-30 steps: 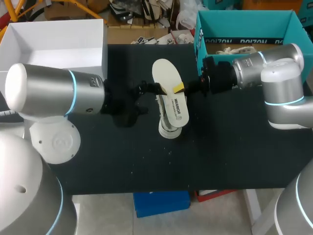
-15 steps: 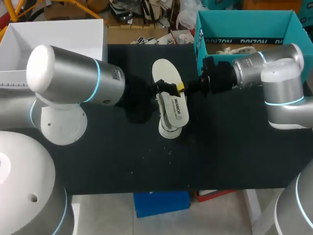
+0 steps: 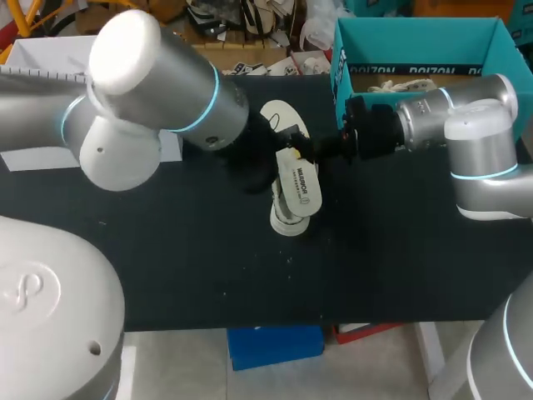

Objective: Take the shoe out of the shoebox, open the shoe tongue, remove and reinsert the insole, then place the shoe into the shoebox

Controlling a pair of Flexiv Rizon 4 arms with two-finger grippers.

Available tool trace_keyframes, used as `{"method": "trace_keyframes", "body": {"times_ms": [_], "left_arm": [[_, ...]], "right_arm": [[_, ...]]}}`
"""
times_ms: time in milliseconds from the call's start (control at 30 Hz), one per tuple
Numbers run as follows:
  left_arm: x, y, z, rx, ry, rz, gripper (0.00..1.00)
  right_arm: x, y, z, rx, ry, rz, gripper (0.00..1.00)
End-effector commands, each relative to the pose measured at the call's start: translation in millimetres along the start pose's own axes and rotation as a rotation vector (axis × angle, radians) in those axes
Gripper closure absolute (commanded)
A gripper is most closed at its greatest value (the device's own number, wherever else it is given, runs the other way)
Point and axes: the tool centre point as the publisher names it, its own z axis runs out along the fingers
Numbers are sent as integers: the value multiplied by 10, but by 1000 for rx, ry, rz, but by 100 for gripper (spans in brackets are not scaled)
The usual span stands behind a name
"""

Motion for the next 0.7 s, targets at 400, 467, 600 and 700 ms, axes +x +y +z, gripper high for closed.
{"method": "trace_keyframes", "body": {"times_ms": [400, 467, 600, 700], "left_arm": [[-139, -57, -5, 98, 376, -11, 0], [-142, -73, -9, 91, 371, -7, 0], [-151, -105, 2, 92, 358, -7, 0], [-166, -145, 28, 98, 354, -4, 0]], "right_arm": [[3, 1, 7, 0, -3, 1, 100], [3, 1, 7, 0, -3, 1, 100], [3, 1, 7, 0, -3, 1, 100], [3, 1, 7, 0, -3, 1, 100]]}}
